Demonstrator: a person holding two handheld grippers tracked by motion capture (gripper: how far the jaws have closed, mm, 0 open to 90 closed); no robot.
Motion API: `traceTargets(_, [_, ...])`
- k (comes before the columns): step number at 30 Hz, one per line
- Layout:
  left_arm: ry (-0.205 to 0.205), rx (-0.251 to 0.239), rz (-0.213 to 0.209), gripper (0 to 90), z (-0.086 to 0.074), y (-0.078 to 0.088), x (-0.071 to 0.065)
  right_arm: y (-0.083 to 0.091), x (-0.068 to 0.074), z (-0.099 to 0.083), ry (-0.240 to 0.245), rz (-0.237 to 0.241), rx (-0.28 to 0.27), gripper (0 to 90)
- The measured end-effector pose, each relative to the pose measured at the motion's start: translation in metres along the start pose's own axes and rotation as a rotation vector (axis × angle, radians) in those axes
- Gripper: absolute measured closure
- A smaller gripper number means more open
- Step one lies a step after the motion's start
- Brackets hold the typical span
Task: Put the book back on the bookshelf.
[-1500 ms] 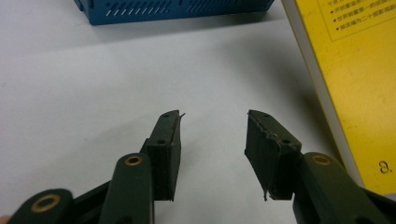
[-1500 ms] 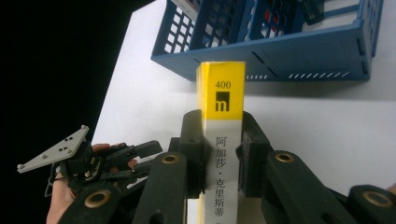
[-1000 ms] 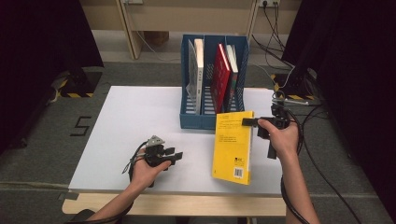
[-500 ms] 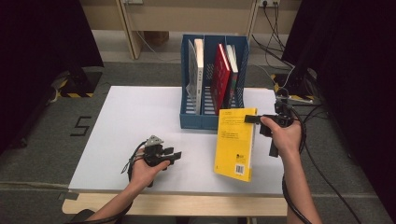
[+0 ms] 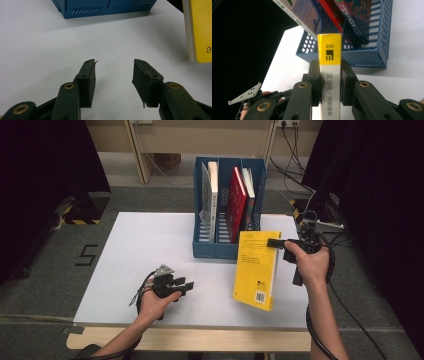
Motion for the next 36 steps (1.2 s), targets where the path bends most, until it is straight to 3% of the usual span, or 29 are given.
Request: traceTargets(36, [0.003, -0.005, 0.007, 52.2, -0.001, 0.001, 0.004, 0.02, -0.002, 0.019, 0.001, -0.036, -0.076, 76.2])
Point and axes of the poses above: each handheld gripper's, and its own axes: y roughly backward along the jaws, z roughly out of its top, x roughly to its left, the point moved 3 cm from there along -y, roughly forward along the jaws, and after that the axes turned 9 degrees about y, right-handed, at the moved point
